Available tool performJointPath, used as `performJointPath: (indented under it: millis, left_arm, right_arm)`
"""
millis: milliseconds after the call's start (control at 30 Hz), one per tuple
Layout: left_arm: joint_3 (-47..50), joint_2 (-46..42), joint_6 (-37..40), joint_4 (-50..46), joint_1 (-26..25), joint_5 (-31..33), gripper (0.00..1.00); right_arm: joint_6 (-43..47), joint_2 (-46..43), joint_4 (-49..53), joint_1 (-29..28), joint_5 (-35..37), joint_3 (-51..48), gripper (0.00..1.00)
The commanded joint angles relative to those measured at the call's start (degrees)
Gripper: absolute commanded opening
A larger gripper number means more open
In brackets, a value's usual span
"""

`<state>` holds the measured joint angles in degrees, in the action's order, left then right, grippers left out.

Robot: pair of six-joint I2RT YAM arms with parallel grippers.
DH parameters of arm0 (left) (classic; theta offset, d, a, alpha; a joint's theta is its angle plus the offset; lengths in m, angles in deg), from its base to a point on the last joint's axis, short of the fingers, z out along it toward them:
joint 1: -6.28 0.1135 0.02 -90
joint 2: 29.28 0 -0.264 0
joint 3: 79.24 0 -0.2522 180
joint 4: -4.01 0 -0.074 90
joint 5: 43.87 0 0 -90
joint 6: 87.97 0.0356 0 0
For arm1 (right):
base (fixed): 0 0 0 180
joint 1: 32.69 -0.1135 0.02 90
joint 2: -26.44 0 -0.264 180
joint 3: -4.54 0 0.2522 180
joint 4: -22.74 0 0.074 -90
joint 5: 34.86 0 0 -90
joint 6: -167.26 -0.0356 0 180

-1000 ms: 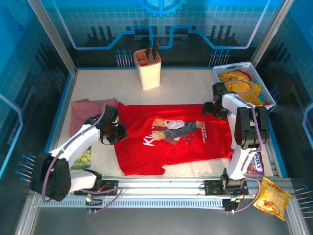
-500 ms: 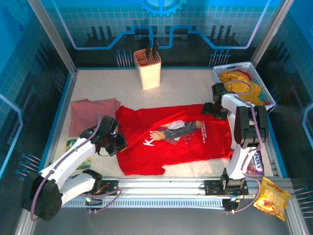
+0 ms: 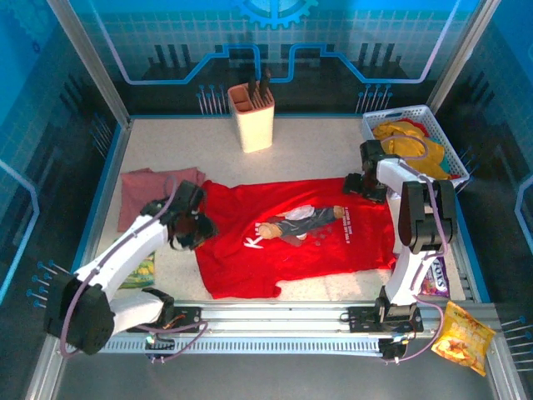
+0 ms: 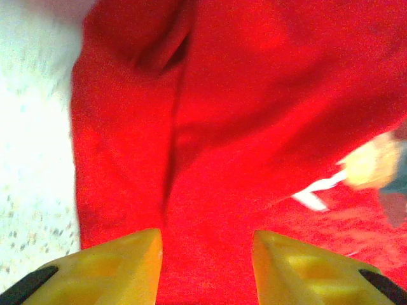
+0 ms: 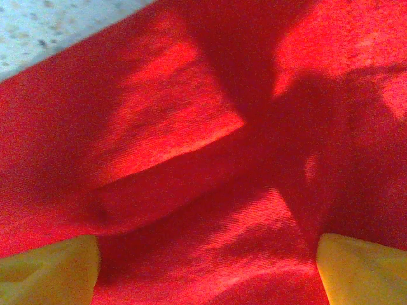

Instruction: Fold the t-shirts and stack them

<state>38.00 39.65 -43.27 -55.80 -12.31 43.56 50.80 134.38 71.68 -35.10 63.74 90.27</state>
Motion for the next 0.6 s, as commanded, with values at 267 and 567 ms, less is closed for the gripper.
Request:
performJointPath:
  millis: [267, 567]
  left_arm:
    - [-22.6, 30.3, 11.5, 4.0, 1.4, -0.3, 0.4]
    - [-34.5, 48.9, 13.7, 2.8, 3.3, -3.6, 0.37]
  right_arm:
    - [0.4, 3.8, 3.0, -3.2, -2.7, 5.5, 0.89]
    - [0.4, 10.2, 6.9, -2.7, -3.0, 12.5, 0.84]
